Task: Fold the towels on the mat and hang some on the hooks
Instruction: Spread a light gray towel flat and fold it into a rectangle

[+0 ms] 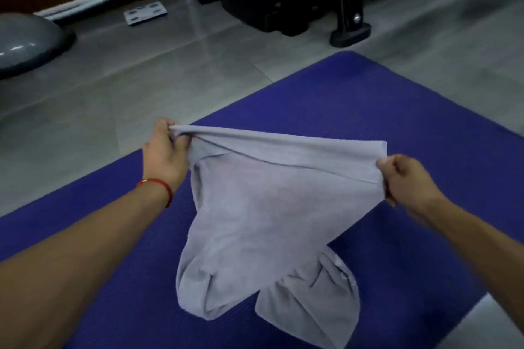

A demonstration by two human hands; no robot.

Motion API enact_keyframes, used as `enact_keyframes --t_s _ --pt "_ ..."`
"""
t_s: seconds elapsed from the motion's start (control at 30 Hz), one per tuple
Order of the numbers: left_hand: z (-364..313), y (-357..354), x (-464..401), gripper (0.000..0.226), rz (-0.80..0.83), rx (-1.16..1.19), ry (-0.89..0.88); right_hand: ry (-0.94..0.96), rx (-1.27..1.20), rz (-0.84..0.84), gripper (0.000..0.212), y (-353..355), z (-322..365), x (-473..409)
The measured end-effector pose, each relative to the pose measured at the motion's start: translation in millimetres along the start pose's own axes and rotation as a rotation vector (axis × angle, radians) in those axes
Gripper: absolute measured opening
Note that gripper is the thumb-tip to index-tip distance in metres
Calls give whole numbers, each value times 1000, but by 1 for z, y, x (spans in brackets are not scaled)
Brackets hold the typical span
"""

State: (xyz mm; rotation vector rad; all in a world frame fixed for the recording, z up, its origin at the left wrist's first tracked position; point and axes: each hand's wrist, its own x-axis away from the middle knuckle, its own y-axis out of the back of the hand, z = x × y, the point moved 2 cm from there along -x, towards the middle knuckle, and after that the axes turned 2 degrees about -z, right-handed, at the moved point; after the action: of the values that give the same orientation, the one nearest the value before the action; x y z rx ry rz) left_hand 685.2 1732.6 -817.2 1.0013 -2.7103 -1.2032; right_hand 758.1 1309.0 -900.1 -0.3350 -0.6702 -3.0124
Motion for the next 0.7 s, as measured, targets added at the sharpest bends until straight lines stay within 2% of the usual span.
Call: enact_keyframes --t_s 0.07,0.13,0.17,0.3,0.37,0.47,0.53,0.6,0.63,0.67,0.7 --pt "-10 -48 -15 30 19 85 109 -101 -93 -96 33 7 -25 2" --pt "-28 -92 -26 32 66 28 123 -196 -164 -179 33 19 -45 2" --pt "-42 -110 -30 30 87 -43 63 -230 -182 -242 32 28 -53 0" --pt "-132 -169 -43 20 95 -190 -385 -290 -107 -614 29 85 -65 -15" --pt "-179 -193 -52 19 73 -206 -440 -343 -180 -752 22 111 -63 -24" --pt "-250 -230 -71 19 78 0 -396 -407 -563 -877 19 133 -61 -37" --pt "-283 -249 -83 29 178 192 -377 -389 -736 -967 21 144 -62 -45" --pt "-296 -260 -83 56 366 215 -428 -300 -864 -978 9 152 -63 -51" --pt "-293 -264 -77 68 465 175 -440 -254 -884 -928 12 152 -63 -53" --pt "-282 -266 -69 74 566 117 -414 -255 -800 -836 31 149 -67 -53" --pt "-263 -265 -57 74 657 17 -399 -288 -592 -728 52 139 -69 -49"
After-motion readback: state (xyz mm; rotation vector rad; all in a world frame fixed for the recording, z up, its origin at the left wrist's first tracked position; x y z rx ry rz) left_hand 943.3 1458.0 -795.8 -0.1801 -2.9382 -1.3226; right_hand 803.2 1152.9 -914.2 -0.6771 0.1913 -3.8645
